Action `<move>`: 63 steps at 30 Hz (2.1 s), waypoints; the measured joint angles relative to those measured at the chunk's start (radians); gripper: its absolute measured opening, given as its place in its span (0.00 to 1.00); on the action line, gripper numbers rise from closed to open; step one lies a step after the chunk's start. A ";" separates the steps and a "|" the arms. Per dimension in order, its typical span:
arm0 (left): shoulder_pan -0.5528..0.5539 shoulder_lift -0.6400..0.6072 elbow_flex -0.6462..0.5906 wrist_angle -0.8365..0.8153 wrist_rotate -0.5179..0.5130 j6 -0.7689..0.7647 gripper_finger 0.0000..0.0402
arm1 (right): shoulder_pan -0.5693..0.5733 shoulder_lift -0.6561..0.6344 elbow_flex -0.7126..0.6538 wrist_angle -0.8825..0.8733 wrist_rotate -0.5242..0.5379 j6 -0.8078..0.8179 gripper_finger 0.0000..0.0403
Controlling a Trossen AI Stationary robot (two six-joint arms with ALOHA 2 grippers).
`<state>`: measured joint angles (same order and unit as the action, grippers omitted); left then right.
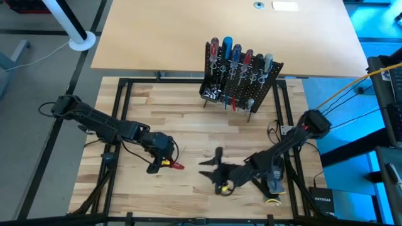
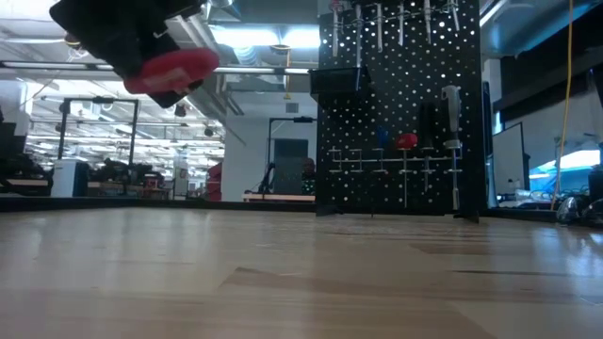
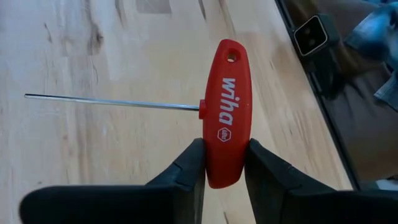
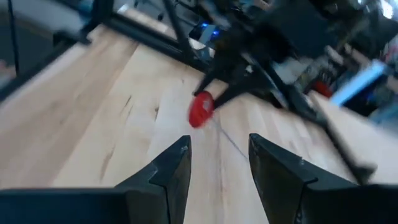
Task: Hang tools onto peg board
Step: Hang the red allen wrench on the black pegboard
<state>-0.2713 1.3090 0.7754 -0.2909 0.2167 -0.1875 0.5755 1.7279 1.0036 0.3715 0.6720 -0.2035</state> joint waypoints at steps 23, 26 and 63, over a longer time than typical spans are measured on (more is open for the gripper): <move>-0.002 0.000 0.000 0.049 0.013 -0.018 0.20 | -0.079 0.256 0.286 -0.127 -0.107 -0.481 0.40; -0.002 0.000 0.000 0.052 0.013 -0.016 0.20 | -0.080 0.256 0.286 -0.122 -0.115 -0.509 0.40; 0.018 0.001 0.000 0.177 0.019 -0.125 0.25 | -0.117 0.280 0.286 -0.021 -0.054 -0.527 0.15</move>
<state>-0.2535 1.3102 0.7750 -0.1143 0.2360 -0.3122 0.4587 2.0075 1.2896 0.3501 0.6183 -0.7309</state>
